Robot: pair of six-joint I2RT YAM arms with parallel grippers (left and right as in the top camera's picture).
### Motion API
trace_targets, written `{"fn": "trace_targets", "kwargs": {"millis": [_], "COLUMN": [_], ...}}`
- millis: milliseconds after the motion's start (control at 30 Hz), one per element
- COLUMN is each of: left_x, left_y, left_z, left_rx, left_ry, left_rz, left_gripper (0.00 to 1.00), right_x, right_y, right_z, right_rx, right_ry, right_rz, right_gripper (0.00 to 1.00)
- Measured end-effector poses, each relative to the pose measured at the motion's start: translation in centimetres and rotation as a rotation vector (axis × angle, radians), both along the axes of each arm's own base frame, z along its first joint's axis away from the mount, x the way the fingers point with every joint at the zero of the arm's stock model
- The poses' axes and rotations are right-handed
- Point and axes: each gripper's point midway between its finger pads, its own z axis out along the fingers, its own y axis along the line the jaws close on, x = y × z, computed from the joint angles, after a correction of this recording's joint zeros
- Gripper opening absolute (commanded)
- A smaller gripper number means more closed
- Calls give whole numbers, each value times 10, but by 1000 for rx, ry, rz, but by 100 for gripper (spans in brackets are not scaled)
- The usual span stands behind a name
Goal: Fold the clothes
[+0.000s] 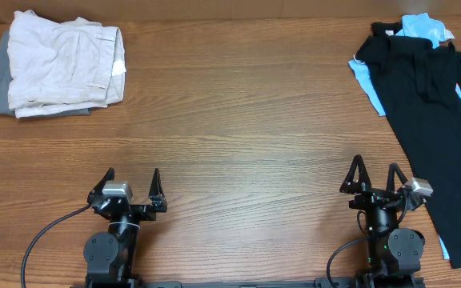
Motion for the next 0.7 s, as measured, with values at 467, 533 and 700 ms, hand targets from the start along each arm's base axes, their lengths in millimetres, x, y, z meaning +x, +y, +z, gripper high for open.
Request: {"fn": "trace_targets", "kwargs": {"millis": [467,533,700], "left_x": [0,0,0], "left_y": [0,0,0], "left_z": [0,0,0], "left_rx": [0,0,0], "left_ry": [0,0,0], "left_rz": [0,0,0], "left_gripper": [100,100,100], "right_x": [0,0,0], "right_y": [-1,-1,-1], "right_z": [0,0,0], "right_rx": [14,14,15], "right_ry": [0,-1,-1], "right_rz": [-4,-4,-4], "right_gripper": [100,100,100]}}
